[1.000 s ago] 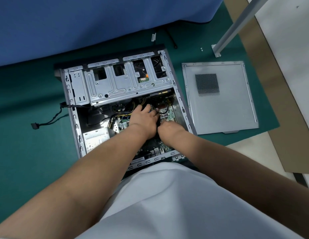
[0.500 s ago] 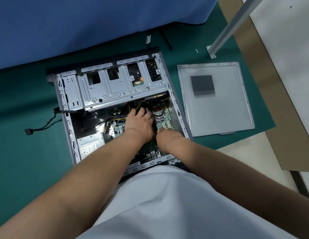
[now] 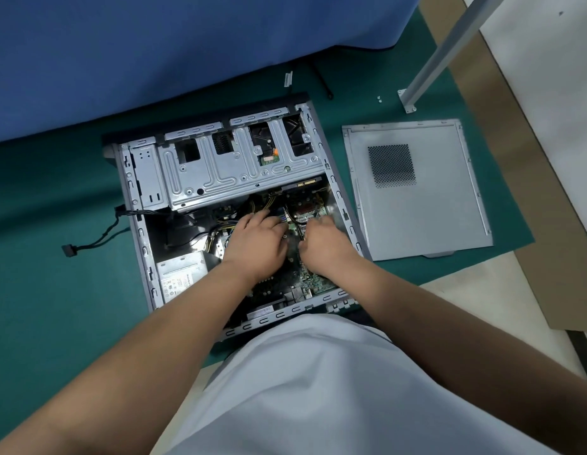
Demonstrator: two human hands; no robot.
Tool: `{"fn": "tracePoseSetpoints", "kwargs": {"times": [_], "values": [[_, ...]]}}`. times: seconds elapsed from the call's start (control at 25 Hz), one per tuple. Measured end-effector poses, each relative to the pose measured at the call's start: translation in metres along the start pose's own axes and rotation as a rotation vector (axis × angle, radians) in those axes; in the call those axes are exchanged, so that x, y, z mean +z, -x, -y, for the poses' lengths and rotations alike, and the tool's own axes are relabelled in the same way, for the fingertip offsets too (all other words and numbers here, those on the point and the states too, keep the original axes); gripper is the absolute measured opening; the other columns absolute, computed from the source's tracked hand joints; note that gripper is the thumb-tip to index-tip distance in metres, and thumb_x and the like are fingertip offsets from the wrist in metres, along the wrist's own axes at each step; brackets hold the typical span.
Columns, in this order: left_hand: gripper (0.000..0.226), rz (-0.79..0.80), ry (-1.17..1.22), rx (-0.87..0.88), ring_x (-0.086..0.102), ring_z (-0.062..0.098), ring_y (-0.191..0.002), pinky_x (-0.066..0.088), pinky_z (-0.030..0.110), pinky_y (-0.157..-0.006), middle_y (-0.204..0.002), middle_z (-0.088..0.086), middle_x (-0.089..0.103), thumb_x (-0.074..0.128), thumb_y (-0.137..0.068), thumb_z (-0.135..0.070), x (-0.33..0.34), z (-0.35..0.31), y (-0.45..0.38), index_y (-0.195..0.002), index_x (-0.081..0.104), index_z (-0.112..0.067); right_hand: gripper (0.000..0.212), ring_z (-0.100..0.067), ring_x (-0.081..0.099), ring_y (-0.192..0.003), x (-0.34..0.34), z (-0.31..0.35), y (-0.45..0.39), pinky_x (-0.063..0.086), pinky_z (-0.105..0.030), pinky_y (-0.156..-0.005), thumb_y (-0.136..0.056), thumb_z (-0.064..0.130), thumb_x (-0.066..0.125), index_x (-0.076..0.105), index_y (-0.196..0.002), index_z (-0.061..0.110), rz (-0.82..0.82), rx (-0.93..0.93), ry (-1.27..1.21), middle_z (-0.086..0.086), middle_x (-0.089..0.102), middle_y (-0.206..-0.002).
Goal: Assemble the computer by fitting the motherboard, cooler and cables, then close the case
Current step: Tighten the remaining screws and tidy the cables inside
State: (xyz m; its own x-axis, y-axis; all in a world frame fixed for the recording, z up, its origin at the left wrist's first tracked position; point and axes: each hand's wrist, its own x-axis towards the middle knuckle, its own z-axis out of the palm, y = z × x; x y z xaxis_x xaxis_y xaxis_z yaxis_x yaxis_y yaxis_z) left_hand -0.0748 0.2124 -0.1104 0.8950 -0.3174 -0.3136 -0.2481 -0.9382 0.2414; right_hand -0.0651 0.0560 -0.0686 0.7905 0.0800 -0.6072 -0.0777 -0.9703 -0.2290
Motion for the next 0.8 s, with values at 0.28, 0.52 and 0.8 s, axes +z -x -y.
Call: {"fn": "tracePoseSetpoints", "kwargs": {"times": [0.28,0.52,0.8], "values": [[0.053,-0.059,0.053,-0.066,0.024,0.028,-0.153,0.015,0.046,-0.123,-0.163,-0.002,0.037,0.04,-0.105,-0.034,-0.006,0.001,0.001,-0.156,0.04,-0.022,0.066,-0.04,0.05,-0.127,0.008,0.004,-0.01,0.044,-0.047,-0.106,-0.096,0.008,0.052,0.026,-0.156,0.012,-0.017,-0.208,0.012,-0.017,0.041,-0.147],[0.059,0.116,0.005,-0.123,0.015,0.032,-0.152,0.014,0.052,-0.119,-0.168,-0.008,0.025,0.027,-0.107,-0.046,-0.009,0.003,-0.018,-0.162,0.021,-0.029,0.08,-0.038,0.045,-0.132,0.011,-0.003,-0.009,0.044,-0.047,-0.108,-0.09,0.006,0.058,0.02,-0.16,0.013,-0.018,-0.262,0.182,-0.016,0.035,-0.151],[0.065,0.297,-0.011,-0.11,0.0,0.03,-0.159,-0.005,0.056,-0.123,-0.171,-0.013,0.011,0.022,-0.102,-0.055,-0.013,0.015,-0.035,-0.163,0.011,-0.037,0.075,-0.037,0.026,-0.143,0.009,-0.009,-0.015,0.032,-0.044,-0.114,-0.091,0.015,0.061,0.027,-0.157,0.007,-0.019,-0.201,0.347,-0.014,0.021,-0.161]]}}
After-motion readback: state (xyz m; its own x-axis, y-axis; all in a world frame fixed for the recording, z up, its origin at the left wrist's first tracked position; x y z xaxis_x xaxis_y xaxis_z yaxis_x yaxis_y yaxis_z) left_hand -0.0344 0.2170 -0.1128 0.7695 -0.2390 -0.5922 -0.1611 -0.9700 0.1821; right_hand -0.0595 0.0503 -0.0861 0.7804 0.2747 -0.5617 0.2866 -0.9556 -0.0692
